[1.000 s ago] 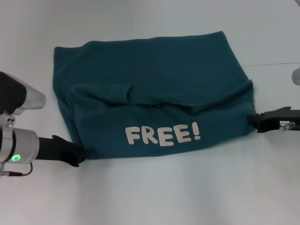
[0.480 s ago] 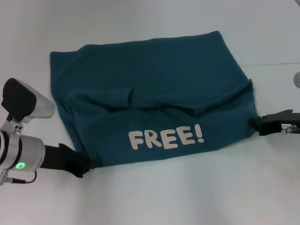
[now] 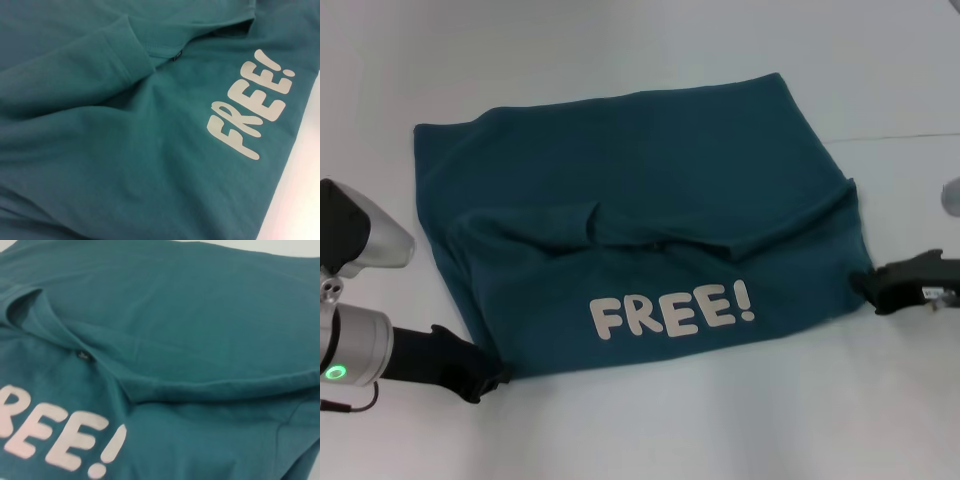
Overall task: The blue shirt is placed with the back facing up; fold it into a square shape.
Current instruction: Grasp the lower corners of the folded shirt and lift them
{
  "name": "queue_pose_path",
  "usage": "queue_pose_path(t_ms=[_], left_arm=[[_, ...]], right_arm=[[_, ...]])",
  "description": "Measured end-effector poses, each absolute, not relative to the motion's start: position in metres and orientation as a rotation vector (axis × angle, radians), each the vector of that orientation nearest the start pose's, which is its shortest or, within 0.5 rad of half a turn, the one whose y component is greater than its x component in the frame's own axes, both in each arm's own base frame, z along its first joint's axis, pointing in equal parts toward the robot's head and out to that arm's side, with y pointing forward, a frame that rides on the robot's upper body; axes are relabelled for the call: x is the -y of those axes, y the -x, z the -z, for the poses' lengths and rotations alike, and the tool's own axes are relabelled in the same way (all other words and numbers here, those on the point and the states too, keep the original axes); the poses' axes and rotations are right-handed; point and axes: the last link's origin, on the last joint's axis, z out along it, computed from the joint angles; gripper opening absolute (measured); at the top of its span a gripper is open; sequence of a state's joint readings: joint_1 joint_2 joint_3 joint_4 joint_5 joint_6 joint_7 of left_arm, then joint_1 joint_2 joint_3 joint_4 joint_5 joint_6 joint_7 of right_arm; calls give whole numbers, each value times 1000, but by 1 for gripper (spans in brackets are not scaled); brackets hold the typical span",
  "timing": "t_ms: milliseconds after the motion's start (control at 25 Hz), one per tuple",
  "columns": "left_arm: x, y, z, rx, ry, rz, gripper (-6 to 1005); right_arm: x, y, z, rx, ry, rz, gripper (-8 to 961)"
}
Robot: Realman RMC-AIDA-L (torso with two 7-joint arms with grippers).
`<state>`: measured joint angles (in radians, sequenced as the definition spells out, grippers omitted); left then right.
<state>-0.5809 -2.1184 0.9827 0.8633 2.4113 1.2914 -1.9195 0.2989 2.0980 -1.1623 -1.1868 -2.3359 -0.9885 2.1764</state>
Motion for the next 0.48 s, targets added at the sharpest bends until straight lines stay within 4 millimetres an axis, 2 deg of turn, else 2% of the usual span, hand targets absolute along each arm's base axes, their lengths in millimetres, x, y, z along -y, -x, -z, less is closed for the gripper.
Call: queue_pose_path(t_ms=[240, 480], left_arm=[[-352, 266, 23, 892, 2728, -81, 45], [-346, 266, 20, 891, 2764, -100, 46]], right_arm=[[-336, -291, -21, -873, 2283, 42, 36], [-327, -291, -17, -859, 2297, 58, 36]])
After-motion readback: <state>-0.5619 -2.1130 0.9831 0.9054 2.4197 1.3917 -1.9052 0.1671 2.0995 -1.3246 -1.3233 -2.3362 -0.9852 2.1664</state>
